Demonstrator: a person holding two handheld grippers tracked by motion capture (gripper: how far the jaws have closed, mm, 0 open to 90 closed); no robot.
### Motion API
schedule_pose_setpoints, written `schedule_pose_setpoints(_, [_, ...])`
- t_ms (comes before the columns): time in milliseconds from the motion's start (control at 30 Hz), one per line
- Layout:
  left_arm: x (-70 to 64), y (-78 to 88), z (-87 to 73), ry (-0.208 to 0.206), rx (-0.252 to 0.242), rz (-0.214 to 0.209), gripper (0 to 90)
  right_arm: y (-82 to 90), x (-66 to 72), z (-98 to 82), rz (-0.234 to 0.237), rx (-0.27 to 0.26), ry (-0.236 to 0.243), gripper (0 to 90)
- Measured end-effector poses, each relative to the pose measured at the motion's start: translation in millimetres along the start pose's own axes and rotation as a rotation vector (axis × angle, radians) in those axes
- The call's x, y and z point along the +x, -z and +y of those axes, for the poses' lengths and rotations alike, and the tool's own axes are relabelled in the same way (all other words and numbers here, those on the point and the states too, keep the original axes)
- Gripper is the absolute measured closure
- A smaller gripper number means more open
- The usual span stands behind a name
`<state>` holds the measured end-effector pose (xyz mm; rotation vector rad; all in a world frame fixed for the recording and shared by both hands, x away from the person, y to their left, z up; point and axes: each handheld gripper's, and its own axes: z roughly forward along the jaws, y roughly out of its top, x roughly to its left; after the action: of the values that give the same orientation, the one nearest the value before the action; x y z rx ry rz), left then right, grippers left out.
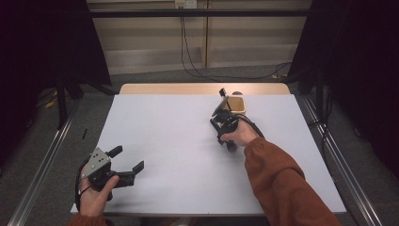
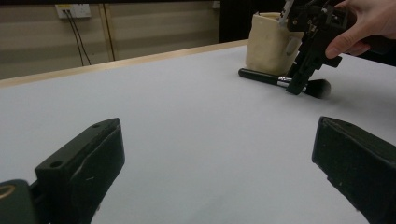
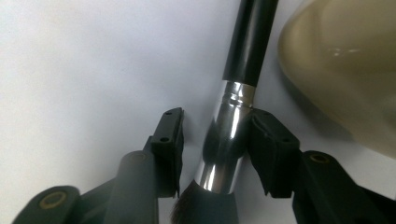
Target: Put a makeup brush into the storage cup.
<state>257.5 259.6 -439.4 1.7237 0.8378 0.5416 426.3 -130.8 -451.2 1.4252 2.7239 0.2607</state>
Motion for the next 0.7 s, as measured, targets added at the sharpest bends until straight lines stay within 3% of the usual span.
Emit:
schedule_pose_setpoints(200, [-0.2,0.0,0.0,0.000,0.001,0.000,2.5,1.0,-0.9,-1.2,-0.002,0.000,0.002,68.5])
schedule_pose_setpoints(700, [0.0,0.0,-0.3,0.001,0.003,0.003,2.4,3.5,-2.1,-1.7,0.012,0.006,0.045,72.1])
